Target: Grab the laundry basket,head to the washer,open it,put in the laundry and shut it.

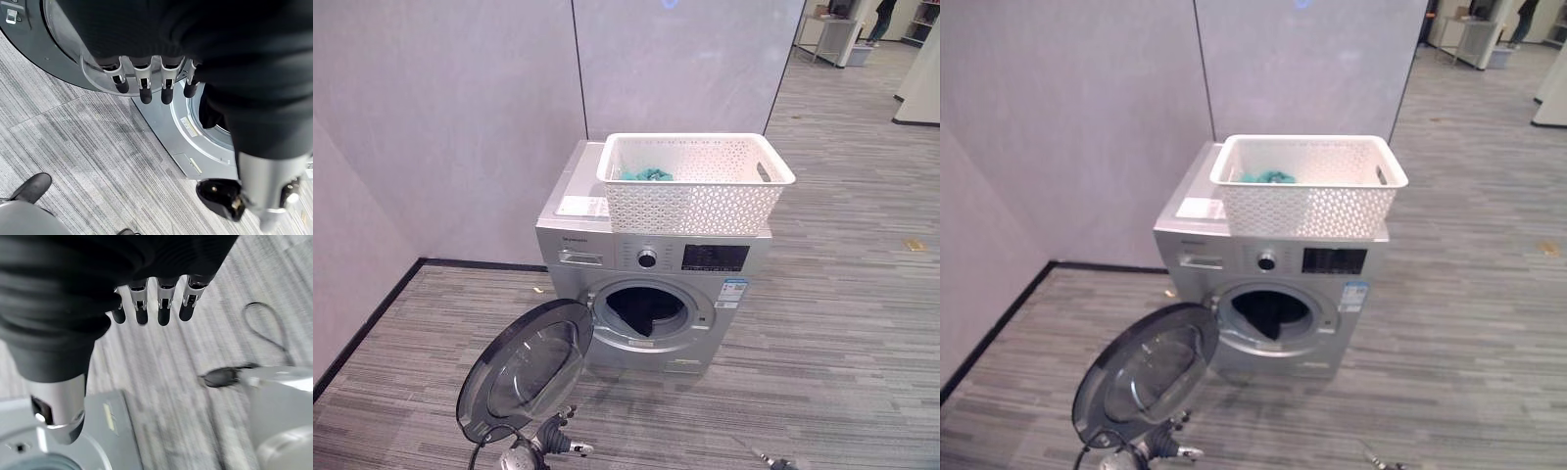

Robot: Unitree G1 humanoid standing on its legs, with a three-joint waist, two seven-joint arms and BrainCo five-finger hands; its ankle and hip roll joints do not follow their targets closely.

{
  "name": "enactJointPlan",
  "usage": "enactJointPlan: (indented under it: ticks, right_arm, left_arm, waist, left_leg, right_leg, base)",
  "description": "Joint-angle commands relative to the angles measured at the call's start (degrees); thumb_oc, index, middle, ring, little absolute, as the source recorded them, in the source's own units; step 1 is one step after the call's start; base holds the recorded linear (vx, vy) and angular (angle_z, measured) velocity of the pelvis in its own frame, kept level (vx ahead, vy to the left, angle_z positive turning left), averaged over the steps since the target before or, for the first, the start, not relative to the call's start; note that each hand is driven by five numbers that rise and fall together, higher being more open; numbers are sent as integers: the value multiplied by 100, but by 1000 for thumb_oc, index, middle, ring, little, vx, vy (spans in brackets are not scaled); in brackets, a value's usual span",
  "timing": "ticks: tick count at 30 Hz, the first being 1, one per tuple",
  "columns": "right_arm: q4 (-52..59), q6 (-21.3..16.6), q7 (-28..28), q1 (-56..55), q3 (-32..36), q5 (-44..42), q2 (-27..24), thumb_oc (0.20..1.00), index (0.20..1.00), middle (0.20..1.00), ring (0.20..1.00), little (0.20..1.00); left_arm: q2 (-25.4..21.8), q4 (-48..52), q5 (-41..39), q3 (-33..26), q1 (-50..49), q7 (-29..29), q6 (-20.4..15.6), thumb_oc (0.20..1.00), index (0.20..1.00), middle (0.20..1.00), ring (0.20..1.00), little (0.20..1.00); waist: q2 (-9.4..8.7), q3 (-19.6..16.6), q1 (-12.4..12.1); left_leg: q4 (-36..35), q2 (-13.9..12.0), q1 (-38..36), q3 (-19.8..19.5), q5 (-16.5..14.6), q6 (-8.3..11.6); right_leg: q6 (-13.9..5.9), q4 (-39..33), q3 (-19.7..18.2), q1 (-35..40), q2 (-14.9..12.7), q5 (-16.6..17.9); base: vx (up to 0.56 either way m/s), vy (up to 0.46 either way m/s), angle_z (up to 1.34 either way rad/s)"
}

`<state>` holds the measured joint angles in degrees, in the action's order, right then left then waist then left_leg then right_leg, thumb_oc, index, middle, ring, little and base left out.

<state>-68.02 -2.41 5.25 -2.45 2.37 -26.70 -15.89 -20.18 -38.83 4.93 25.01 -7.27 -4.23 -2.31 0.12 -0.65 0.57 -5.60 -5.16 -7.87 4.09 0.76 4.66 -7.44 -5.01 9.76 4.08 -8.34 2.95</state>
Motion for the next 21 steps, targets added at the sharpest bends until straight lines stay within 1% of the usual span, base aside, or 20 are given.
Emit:
enactJointPlan:
  ticks: [1,2,3,4,5,6,7,9,10,11,12,13,14,15,16,17,19,20,21]
  right_arm:
    - [464,-368,348,460,398,-318,-364,1000,1000,1000,1000,1000]
    - [1675,-522,736,396,783,-339,-615,1000,1000,1000,1000,1000]
    - [1682,-518,739,390,785,-337,-613,1000,1000,1000,1000,1000]
    - [2095,-634,854,378,929,-354,-680,1000,1000,1000,1000,1000]
    - [2522,-718,1063,353,1126,-320,-719,1000,1000,1000,1000,1000]
    - [2539,-708,1071,344,1134,-313,-713,1000,1000,1000,1000,1000]
    - [3083,-948,1427,371,1451,-346,-742,1000,1000,1000,1000,1000]
    - [3769,-1226,1777,419,1776,-289,-768,1000,1000,1000,1000,1000]
    - [4186,-1336,1983,412,1973,-201,-748,1000,1000,1000,1000,1000]
    - [4454,-1419,2133,438,2083,-106,-769,1000,1000,1000,1000,1000]
    - [4917,-1606,2467,563,2289,44,-784,1000,1000,1000,1000,1000]
    - [5240,-1752,2655,674,2418,90,-815,1000,1000,1000,1000,1000]
    - [5277,-1737,2683,669,2429,118,-795,1000,1000,1000,1000,1000]
    - [5545,-1780,2795,767,2480,254,-830,1000,1000,1000,1000,1000]
    - [5608,-1740,2835,758,2488,303,-796,1000,1000,1000,1000,1000]
    - [6108,-1849,3003,919,2518,528,-791,1000,1000,1000,1000,1000]
    - [6548,-1859,3025,1047,2497,704,-812,1000,1000,1000,1000,1000]
    - [6550,-1858,3026,1046,2497,706,-810,1000,1000,1000,1000,1000]
    - [6784,-1928,2886,1242,2357,661,-947,1000,1000,1000,1000,1000]
  left_arm:
    - [-179,376,-67,-163,300,68,-150,1000,1000,1000,1000,1000]
    - [-211,427,-102,-220,330,96,-140,1000,1000,1000,1000,1000]
    - [-212,427,-102,-218,329,96,-140,1000,1000,1000,1000,1000]
    - [-233,424,-82,-233,352,120,-143,1000,1000,1000,1000,1000]
    - [-215,410,-71,-223,401,162,-136,1000,1000,1000,1000,1000]
    - [-215,406,-71,-217,405,163,-137,1000,1000,1000,1000,1000]
    - [-202,346,-27,-169,519,238,-119,1000,1000,1000,1000,1000]
    - [-178,259,-9,-173,568,305,-92,1000,1000,1000,1000,1000]
    - [-156,232,-6,-179,598,324,-83,1000,1000,1000,1000,1000]
    - [-150,230,-16,-174,613,339,-82,1000,1000,1000,1000,1000]
    - [-144,263,-50,-109,663,351,-86,1000,1000,1000,1000,1000]
    - [-162,284,-47,-62,701,369,-100,1000,1000,1000,1000,1000]
    - [-163,283,-48,-55,716,370,-97,1000,1000,1000,1000,1000]
    - [-156,294,-35,-28,742,381,-102,1000,1000,1000,1000,1000]
    - [-157,290,-34,-24,754,383,-100,1000,1000,1000,1000,1000]
    - [-150,255,5,26,803,416,-107,1000,1000,1000,1000,1000]
    - [-147,253,40,77,803,419,-126,1000,1000,1000,1000,1000]
    - [-147,253,40,77,803,419,-126,1000,1000,1000,1000,1000]
    - [-145,278,59,120,762,418,-150,1000,1000,1000,1000,1000]
  waist:
    - [-98,325,-107]
    - [-89,371,-58]
    - [-90,364,-61]
    - [-78,394,-35]
    - [-70,454,-12]
    - [-78,442,-24]
    - [-41,542,11]
    - [-7,574,54]
    - [2,569,59]
    - [7,572,68]
    - [17,598,76]
    - [0,617,97]
    - [6,618,99]
    - [-20,608,105]
    - [-12,620,120]
    - [-49,624,141]
    - [-94,620,153]
    - [-94,620,154]
    - [-163,578,130]
  left_leg:
    - [322,467,95,22,-787,-626]
    - [462,557,159,-49,-859,-724]
    - [466,558,165,-48,-863,-725]
    - [522,576,178,-78,-883,-762]
    - [626,609,222,-133,-912,-822]
    - [642,617,243,-125,-920,-824]
    - [758,651,257,-243,-957,-911]
    - [781,682,209,-348,-1000,-971]
    - [784,719,176,-399,-1033,-992]
    - [763,737,140,-441,-1051,-1004]
    - [752,776,82,-567,-1068,-996]
    - [765,806,68,-679,-1081,-974]
    - [774,805,86,-690,-1079,-978]
    - [783,834,62,-754,-1117,-957]
    - [795,827,64,-774,-1120,-962]
    - [831,872,8,-883,-1202,-944]
    - [876,897,-50,-958,-1285,-939]
    - [878,897,-50,-959,-1285,-940]
    - [873,915,-157,-1040,-1362,-932]
  right_leg:
    - [-357,765,-98,-172,-442,-247]
    - [-384,1184,-184,-342,-525,-278]
    - [-385,1193,-186,-351,-527,-285]
    - [-375,1394,-220,-424,-534,-269]
    - [-369,1774,-302,-574,-538,-235]
    - [-371,1811,-318,-610,-547,-253]
    - [-348,2369,-461,-826,-480,-175]
    - [-320,2662,-581,-1052,-370,-138]
    - [-289,2680,-654,-1185,-334,-171]
    - [-270,2587,-701,-1261,-312,-167]
    - [-269,2273,-794,-1360,-289,-88]
    - [-305,1969,-928,-1463,-296,49]
    - [-312,1909,-912,-1442,-296,87]
    - [-337,1684,-993,-1458,-323,156]
    - [-344,1595,-962,-1400,-323,204]
    - [-404,1238,-1144,-1475,-367,391]
    - [-462,936,-1227,-1484,-420,628]
    - [-462,931,-1225,-1480,-420,631]
    - [-506,688,-1291,-1543,-427,787]
  base:
    - [-48,180,-2]
    - [-36,144,-3]
    - [-49,199,10]
    - [-46,110,4]
    - [-49,110,5]
    - [-64,131,6]
    - [-14,115,11]
    - [40,113,21]
    - [88,47,23]
    - [113,4,23]
    - [123,-34,12]
    - [90,-31,29]
    - [85,-40,39]
    - [42,-12,69]
    - [117,-49,81]
    - [116,-40,98]
    - [112,-46,80]
    - [149,-71,33]
    - [116,-53,-2]
